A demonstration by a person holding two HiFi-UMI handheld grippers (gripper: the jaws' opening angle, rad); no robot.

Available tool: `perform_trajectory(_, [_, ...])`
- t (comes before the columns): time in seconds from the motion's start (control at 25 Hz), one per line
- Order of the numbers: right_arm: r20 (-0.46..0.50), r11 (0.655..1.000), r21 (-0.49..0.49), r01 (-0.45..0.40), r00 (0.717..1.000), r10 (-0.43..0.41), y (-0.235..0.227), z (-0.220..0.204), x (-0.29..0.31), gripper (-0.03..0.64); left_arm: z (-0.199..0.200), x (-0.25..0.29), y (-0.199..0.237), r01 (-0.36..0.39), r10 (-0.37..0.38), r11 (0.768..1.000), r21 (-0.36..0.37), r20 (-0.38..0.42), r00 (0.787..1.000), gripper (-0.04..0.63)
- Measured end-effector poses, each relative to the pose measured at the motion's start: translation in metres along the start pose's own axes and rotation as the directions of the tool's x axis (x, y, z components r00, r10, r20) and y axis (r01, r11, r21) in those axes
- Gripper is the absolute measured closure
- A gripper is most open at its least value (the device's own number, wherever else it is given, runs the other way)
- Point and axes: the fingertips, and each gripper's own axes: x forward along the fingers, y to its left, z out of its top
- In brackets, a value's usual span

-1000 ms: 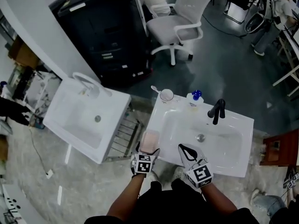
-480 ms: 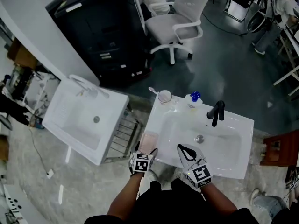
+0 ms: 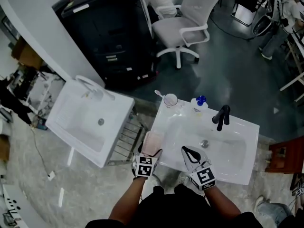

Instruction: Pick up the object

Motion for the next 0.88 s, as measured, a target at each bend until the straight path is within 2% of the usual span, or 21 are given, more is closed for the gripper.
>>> perform_trajectory(0.2, [0.014, 1.0, -0.009, 0.017, 1.0, -0.017, -0.004, 0.004, -0.003, 0.614, 0.04, -0.019, -0.002, -0.004, 0.003, 1.0, 0.011, 0.1, 0.995, 0.129])
perform_trajectory(0.4, [0.041, 0.999, -0.017, 0.041, 0.998, -0.04, -0.01, 0.012, -0.008, 0.614, 0.086, -0.052, -0.01, 0.018, -0.019, 1.0, 0.003, 0.197, 0.98, 0.129])
perform_trajectory(0.6, [0.079, 0.997, -0.026, 0.071, 0.994, -0.069, -0.019, 0.026, -0.015, 0.614, 0.132, -0.089, -0.016, 0.015, -0.021, 1.0, 0.02, 0.316, 0.949, 0.129])
perform_trajectory(0.88, [0.166, 0.991, -0.051, 0.121, 0.98, -0.111, -0.032, 0.058, -0.027, 0.614, 0.155, -0.117, -0.016, -0.004, -0.015, 0.999, 0.045, 0.422, 0.906, 0.129])
